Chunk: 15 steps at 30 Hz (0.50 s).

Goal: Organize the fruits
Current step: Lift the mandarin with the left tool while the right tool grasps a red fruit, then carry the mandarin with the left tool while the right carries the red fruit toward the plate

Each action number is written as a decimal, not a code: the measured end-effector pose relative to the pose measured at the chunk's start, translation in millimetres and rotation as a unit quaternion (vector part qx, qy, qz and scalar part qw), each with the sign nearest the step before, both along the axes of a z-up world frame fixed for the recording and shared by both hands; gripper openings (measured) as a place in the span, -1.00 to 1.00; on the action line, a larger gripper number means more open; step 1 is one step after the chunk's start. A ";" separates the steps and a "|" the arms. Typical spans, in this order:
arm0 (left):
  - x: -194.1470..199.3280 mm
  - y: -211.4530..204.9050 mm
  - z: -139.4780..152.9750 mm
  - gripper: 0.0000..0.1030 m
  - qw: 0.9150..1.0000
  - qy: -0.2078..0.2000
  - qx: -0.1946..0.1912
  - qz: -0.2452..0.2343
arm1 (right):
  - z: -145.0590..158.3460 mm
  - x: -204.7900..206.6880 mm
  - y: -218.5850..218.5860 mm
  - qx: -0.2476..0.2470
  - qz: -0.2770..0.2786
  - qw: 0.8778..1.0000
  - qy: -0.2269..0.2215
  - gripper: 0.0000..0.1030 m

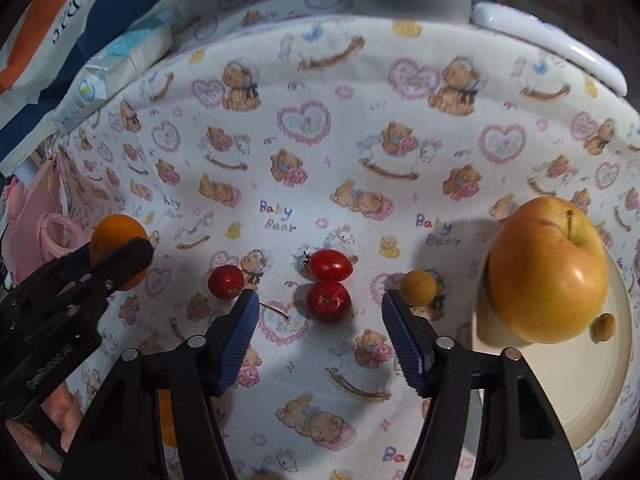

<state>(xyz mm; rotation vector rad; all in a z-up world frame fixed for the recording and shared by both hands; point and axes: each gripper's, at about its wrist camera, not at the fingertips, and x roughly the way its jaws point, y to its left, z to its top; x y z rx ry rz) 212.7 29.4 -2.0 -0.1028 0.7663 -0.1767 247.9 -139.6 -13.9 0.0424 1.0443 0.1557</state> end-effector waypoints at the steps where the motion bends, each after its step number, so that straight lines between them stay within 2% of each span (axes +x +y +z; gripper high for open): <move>1: -0.2 0.2 0.0 -0.03 1.000 0.000 0.000 0.000 | -3.5 2.3 1.0 -0.002 0.001 1.000 0.004 0.16; 7: -0.8 0.2 0.3 -0.03 1.000 0.000 0.000 -0.001 | -18.0 11.2 3.4 -0.011 0.002 1.000 0.020 -0.14; 9: -1.4 -0.5 0.4 -0.03 1.000 0.000 0.000 -0.003 | -20.1 12.4 3.8 -0.012 0.007 1.000 0.020 -0.34; 12: -2.5 -1.3 1.1 -0.03 1.000 -0.002 0.000 -0.003 | -20.0 12.2 4.9 -0.017 0.009 1.000 0.016 -0.43; 15: -2.8 -0.6 1.8 -0.03 1.000 -0.004 -0.001 -0.003 | -15.0 9.3 5.4 -0.015 0.012 1.000 0.011 -0.43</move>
